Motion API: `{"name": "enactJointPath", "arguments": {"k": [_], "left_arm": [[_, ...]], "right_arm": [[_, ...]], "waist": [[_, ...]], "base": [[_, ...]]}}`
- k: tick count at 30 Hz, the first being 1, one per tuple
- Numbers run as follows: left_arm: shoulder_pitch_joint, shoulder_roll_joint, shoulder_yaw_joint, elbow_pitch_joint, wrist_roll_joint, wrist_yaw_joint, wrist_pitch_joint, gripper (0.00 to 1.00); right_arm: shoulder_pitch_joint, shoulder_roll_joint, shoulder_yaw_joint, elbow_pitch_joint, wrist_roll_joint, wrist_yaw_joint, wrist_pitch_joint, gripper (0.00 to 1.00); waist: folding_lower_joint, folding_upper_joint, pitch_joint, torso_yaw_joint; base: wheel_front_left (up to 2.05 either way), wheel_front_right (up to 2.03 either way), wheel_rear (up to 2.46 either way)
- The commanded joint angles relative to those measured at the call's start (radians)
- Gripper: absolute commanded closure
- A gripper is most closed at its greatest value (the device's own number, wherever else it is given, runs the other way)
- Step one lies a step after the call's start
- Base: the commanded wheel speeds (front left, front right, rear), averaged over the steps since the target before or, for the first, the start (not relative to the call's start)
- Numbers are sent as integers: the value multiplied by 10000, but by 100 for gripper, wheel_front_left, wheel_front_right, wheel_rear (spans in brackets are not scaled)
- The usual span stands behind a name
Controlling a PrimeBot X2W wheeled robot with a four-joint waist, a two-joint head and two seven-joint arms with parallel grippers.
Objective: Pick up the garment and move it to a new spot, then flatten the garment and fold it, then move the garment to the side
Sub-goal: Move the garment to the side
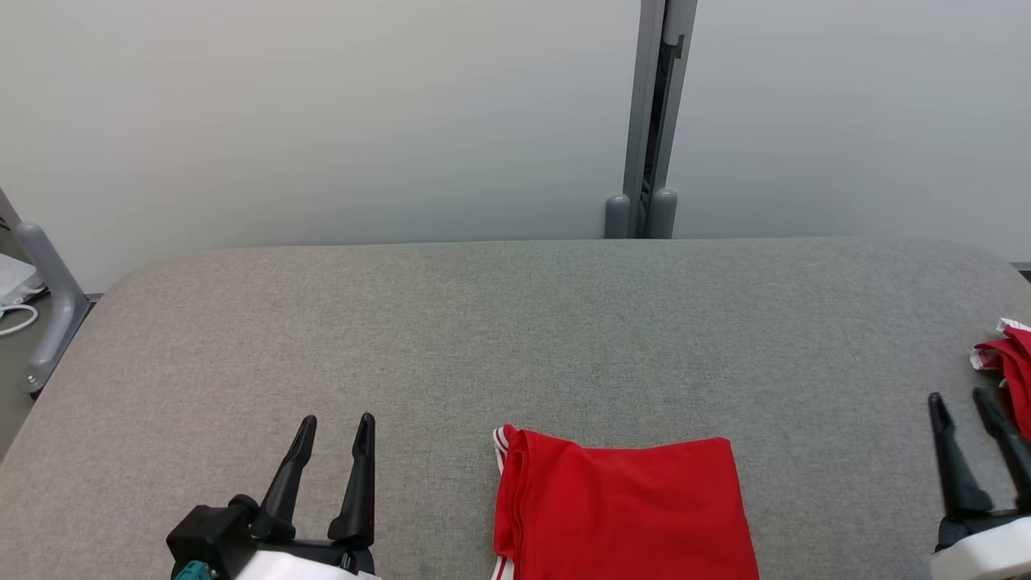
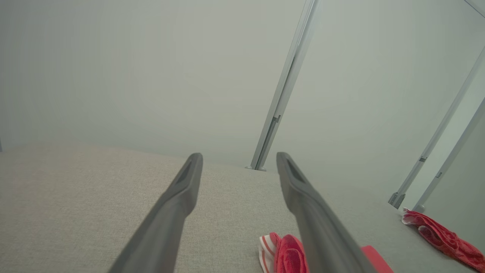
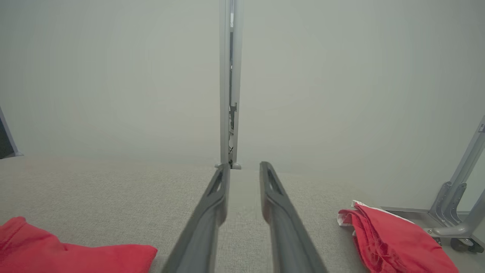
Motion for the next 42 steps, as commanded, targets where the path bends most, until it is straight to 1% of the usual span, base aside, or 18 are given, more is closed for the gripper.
{"name": "enactJointPath", "arguments": {"k": [1,7,42], "left_arm": [[43,40,45,-20,-33,33,-30,0],[128,42,76,62,26,133,-30,0],[91,42,-78,149,177,176,-30,0]], "right_arm": [[76,-23,-32,-32,72,-4,-41,0],[26,8,26,-9,141,-4,-41,0],[8,-28,188,309,263,-4,-41,0]], "waist": [[0,-1,-2,-6],[0,-1,-13,-18],[0,-1,55,183]], "base": [[0,0,0],[0,0,0],[0,0,0]]}}
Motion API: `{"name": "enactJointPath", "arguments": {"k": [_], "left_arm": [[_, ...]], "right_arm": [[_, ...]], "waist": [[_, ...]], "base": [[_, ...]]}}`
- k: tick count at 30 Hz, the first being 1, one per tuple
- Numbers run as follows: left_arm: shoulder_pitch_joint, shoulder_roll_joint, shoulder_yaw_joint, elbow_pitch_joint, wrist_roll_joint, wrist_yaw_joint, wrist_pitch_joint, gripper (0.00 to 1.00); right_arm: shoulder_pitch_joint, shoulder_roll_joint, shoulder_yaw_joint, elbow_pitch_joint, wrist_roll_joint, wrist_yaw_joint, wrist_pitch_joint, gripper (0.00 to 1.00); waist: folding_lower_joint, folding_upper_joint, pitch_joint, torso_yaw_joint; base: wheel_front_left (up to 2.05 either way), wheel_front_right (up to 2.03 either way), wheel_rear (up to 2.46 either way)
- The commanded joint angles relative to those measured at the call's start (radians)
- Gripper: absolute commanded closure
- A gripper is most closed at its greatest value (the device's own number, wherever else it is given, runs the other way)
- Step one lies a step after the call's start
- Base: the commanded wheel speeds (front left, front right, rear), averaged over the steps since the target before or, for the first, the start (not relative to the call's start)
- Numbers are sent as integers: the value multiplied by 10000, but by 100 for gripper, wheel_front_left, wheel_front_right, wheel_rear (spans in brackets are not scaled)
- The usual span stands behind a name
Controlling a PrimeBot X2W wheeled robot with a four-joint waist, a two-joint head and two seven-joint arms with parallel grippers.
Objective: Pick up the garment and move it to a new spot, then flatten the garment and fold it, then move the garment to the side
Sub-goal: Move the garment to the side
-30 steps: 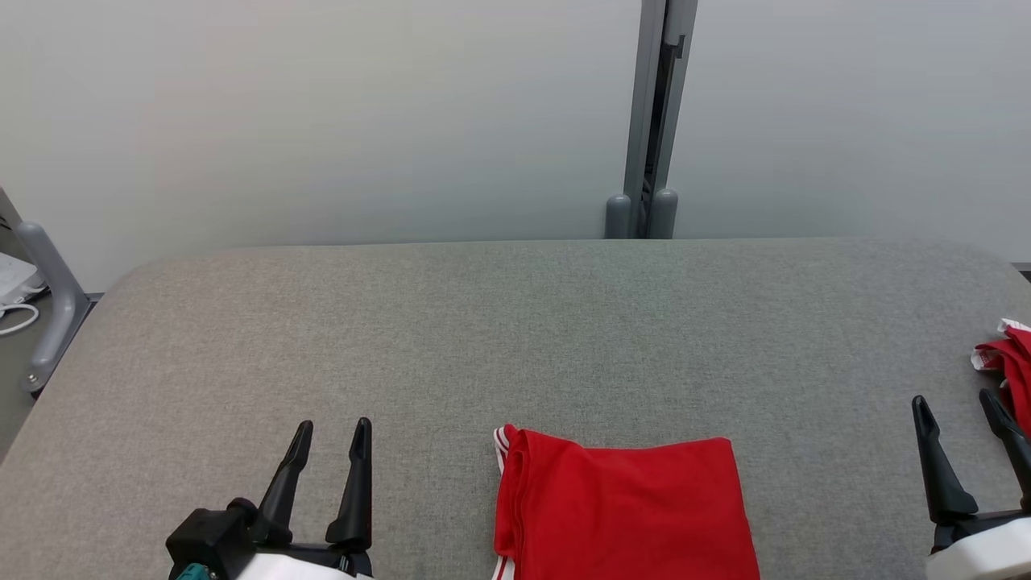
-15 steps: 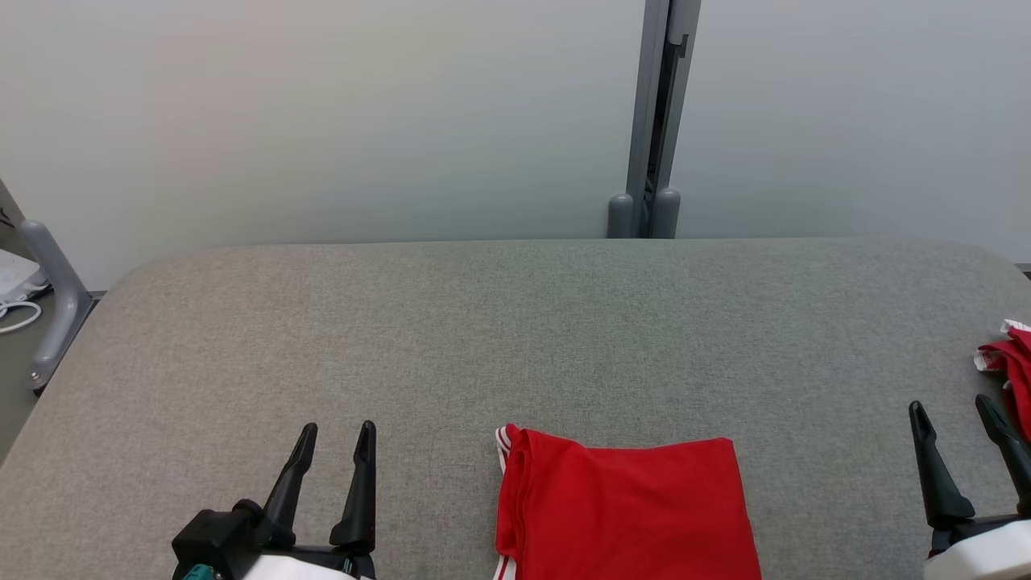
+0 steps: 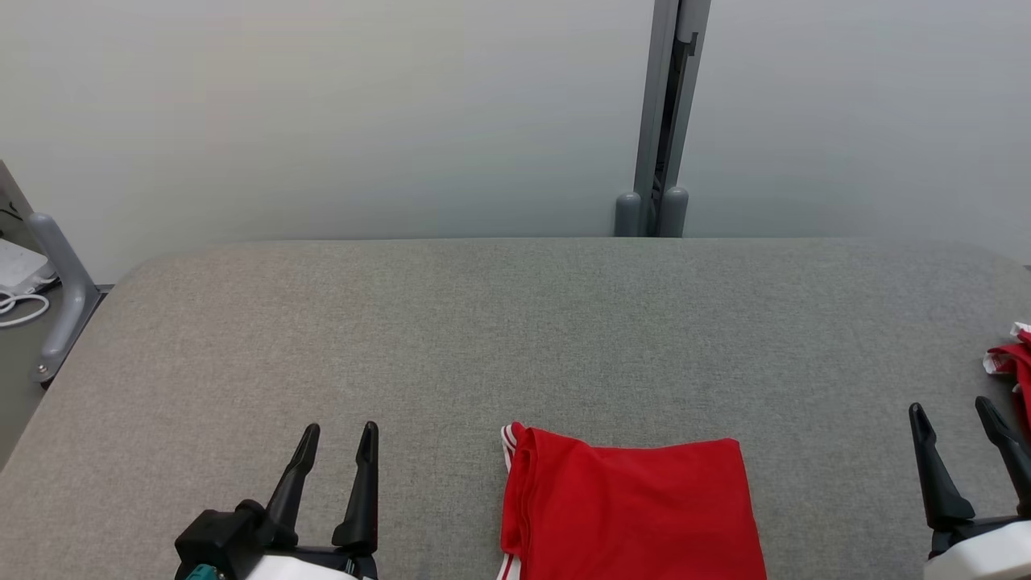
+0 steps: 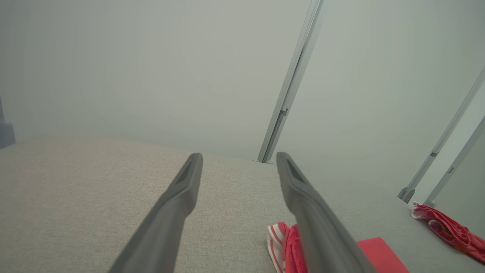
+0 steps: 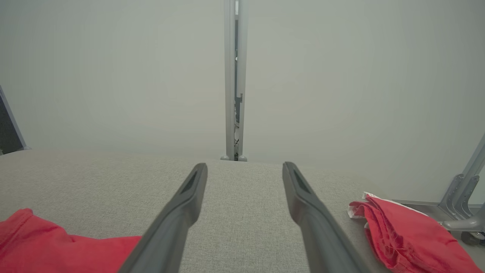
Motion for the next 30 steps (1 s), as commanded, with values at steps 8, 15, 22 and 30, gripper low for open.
{"name": "enactJointPath", "arguments": {"k": [8,15,22,30], "left_arm": [[63,46,-22,40,116,-8,-30,0],[50,46,-55,29,102,26,-30,0],[-56,47,-189,2,61,61,-30,0],[-272,46,-602,36,76,183,-30,0]], "right_arm": [[58,-14,36,20,-26,-4,-45,0],[87,-85,69,20,84,-4,-43,0],[165,-280,880,194,557,-3,-45,0],[-209,-1106,3919,1485,3363,-4,-42,0]], "waist": [[0,-1,3,33],[0,-1,54,81],[0,-1,198,206],[0,-1,628,602]], "base": [[0,0,0],[0,0,0],[0,0,0],[0,0,0]]}}
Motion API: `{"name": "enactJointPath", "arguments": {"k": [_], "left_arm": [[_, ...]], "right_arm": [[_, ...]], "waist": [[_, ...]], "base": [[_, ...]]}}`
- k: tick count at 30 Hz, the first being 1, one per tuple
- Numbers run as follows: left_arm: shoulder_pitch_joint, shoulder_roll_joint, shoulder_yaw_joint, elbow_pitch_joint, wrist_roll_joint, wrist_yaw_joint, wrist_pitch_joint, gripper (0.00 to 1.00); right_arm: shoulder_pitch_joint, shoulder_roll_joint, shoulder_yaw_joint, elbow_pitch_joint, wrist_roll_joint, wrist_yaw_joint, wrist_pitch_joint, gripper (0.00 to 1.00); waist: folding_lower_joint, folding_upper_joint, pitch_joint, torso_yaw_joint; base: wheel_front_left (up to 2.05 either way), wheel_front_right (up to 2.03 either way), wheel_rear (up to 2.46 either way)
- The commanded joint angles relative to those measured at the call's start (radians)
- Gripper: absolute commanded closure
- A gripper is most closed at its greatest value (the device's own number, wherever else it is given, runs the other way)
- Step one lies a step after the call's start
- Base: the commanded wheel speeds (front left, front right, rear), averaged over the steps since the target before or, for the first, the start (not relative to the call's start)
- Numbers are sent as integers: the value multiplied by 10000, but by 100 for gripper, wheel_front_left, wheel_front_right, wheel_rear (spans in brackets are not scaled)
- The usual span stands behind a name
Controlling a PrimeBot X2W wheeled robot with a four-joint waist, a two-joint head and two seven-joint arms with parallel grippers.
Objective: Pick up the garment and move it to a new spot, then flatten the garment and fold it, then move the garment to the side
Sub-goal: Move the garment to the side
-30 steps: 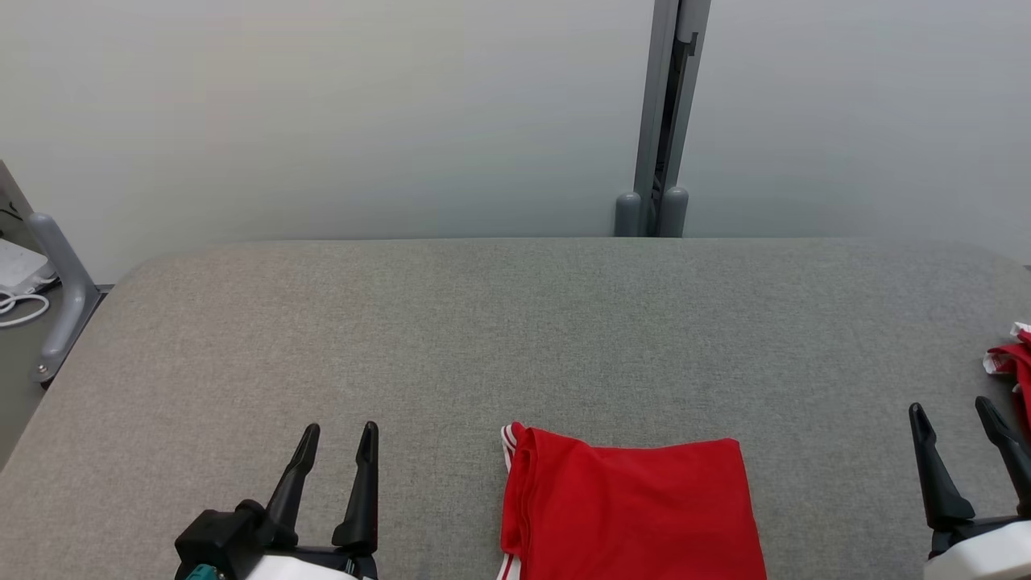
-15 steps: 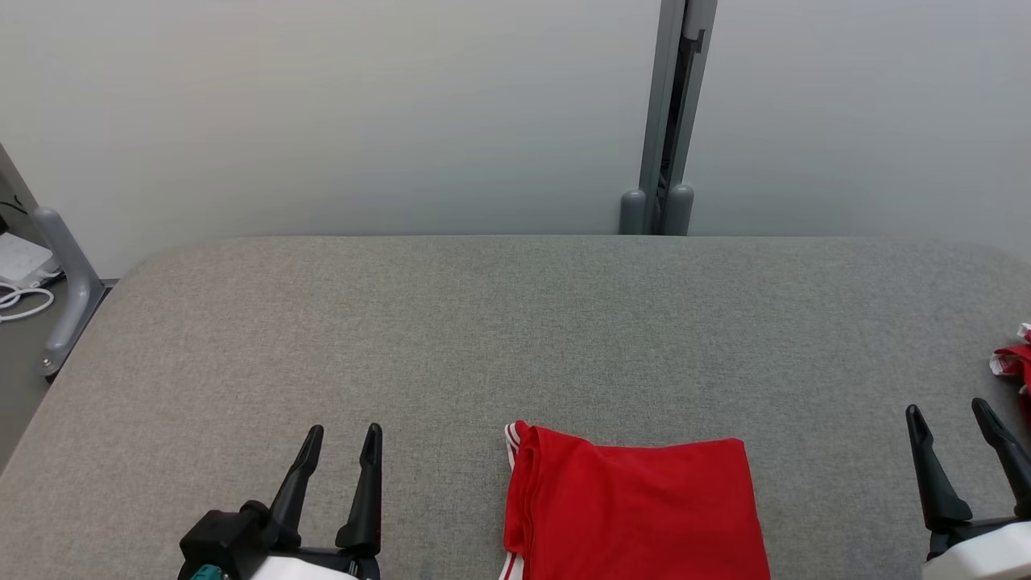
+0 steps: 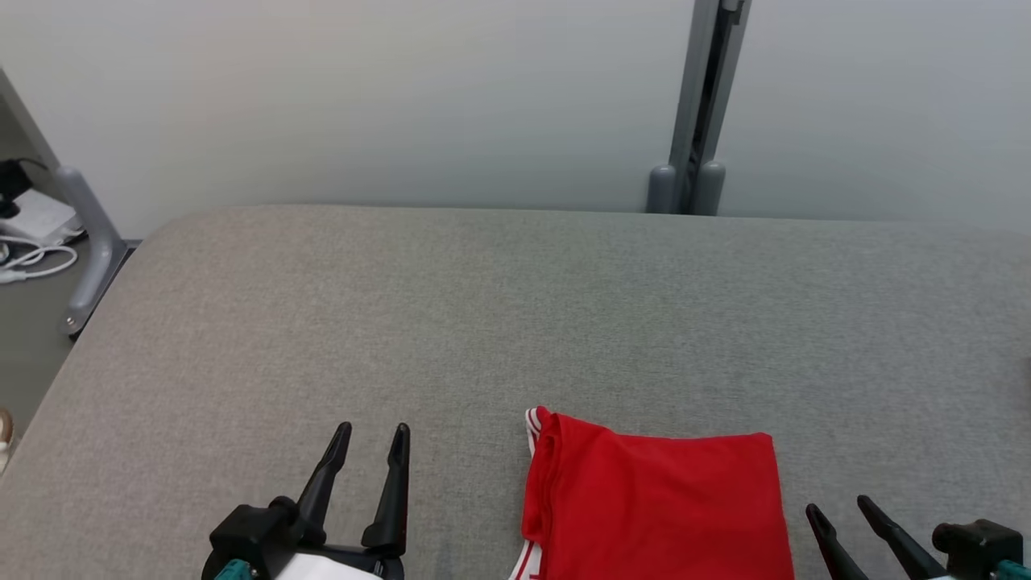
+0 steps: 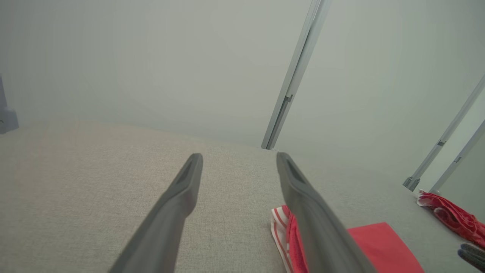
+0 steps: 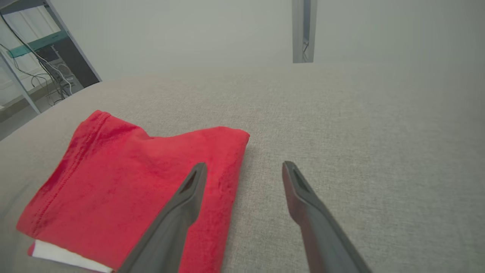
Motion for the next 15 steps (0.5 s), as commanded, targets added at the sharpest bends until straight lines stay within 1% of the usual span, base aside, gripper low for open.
{"name": "enactJointPath", "arguments": {"k": [1,6,12,15], "left_arm": [[-186,47,-71,-10,24,79,-30,0],[-274,46,-355,-76,104,242,-30,0],[-443,44,-674,-215,71,484,-30,0],[-497,46,-765,-263,58,560,-30,0]], "right_arm": [[-293,-240,452,230,627,-4,-44,0],[-800,-653,1685,753,1973,-4,-44,0],[-1342,-1101,2824,1049,3521,-3,-35,0],[-1586,-1313,3498,1038,4355,-3,177,0]], "waist": [[0,0,182,201],[0,0,488,562],[0,0,838,989],[0,0,920,1138]], "base": [[0,0,0],[0,0,0],[0,0,0],[0,0,0]]}}
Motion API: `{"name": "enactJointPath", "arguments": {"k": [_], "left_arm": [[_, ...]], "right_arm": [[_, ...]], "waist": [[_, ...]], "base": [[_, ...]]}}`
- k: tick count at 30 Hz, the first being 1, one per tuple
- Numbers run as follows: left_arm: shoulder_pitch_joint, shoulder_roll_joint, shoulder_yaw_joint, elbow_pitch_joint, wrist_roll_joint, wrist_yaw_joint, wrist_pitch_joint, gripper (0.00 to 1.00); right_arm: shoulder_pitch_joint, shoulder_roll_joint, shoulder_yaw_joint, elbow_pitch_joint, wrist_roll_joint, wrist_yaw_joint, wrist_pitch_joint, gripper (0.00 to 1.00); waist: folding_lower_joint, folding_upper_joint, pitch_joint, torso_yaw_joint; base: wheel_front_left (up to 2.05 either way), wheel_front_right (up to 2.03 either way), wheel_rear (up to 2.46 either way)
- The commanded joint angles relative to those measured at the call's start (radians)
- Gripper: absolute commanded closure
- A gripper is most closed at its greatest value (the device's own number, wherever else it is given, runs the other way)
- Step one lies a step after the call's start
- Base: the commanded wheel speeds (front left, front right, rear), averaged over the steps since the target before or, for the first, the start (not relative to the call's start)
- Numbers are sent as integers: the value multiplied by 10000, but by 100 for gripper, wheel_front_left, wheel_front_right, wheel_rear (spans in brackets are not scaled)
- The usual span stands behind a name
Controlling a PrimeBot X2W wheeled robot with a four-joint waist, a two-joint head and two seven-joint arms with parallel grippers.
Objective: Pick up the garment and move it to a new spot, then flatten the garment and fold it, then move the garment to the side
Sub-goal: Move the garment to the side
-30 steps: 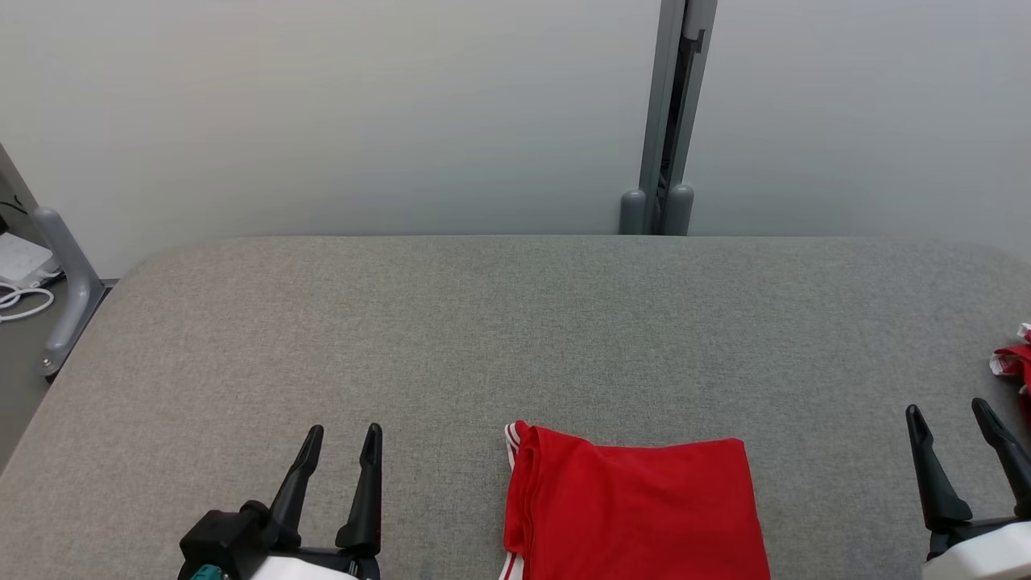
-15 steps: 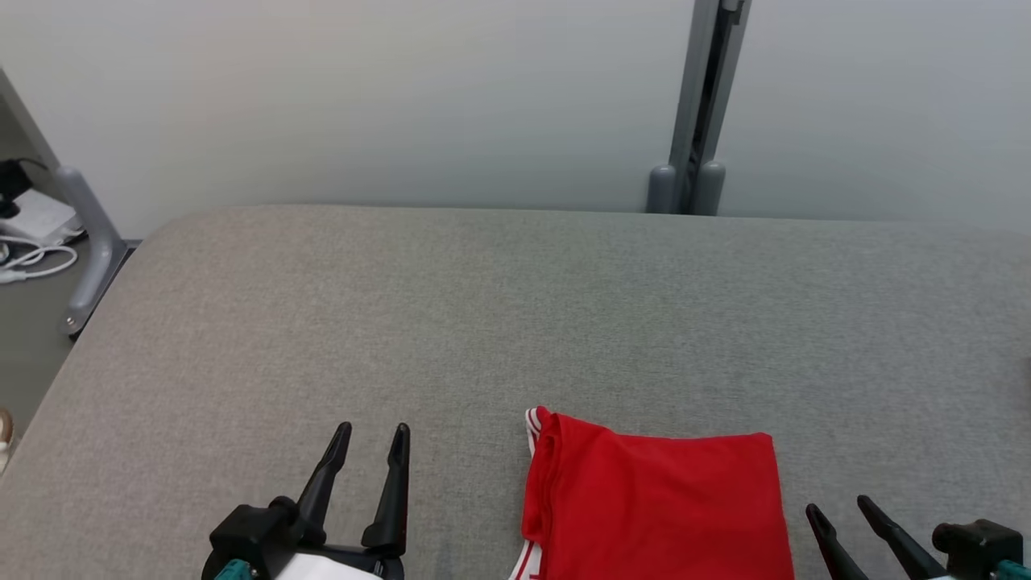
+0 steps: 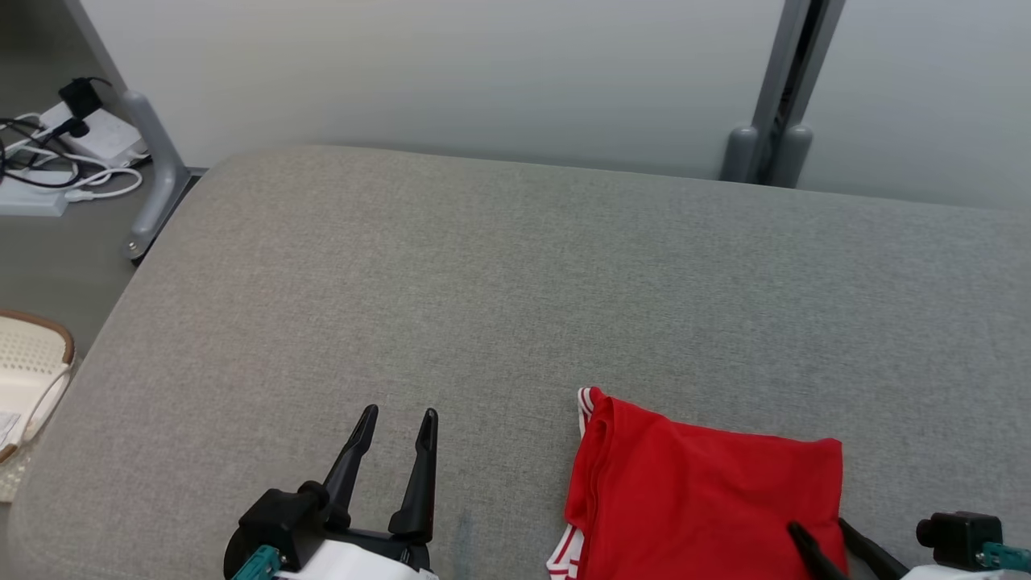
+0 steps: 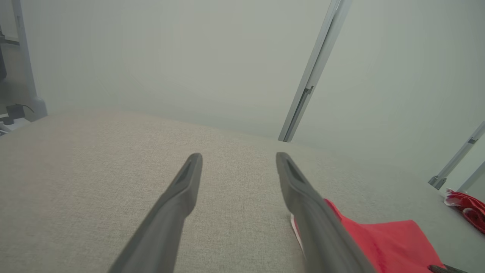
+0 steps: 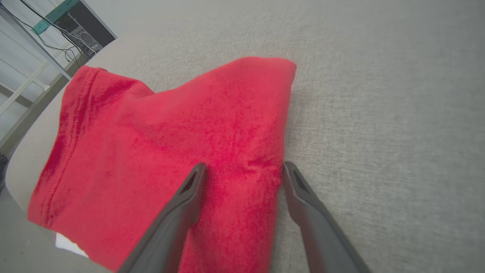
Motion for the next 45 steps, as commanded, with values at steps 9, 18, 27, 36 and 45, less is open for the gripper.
{"name": "enactJointPath", "arguments": {"k": [9,18,27,36,45], "left_arm": [[-248,46,-122,-125,-36,190,-30,0],[-261,44,-166,-116,43,234,-30,0],[-530,41,-719,-286,255,342,-30,0],[-1802,44,-2108,-589,-497,860,-30,0],[-4278,55,-4216,-50,-272,1482,-30,0]], "right_arm": [[-808,-471,1682,98,1515,-3,304,100],[-1488,-850,2411,418,1474,-4,-87,100],[-2629,-2003,2556,79,-227,-4,-126,100],[-4427,-4460,2511,-673,-1134,-4,-121,100],[-6175,-6609,1633,-689,-1130,-4,-120,100]], "waist": [[0,0,210,284],[0,0,197,90],[0,0,472,-898],[0,0,1932,-2283],[0,0,4224,-3393]], "base": [[0,0,0],[0,0,0],[0,0,0],[0,0,0],[0,0,0]]}}
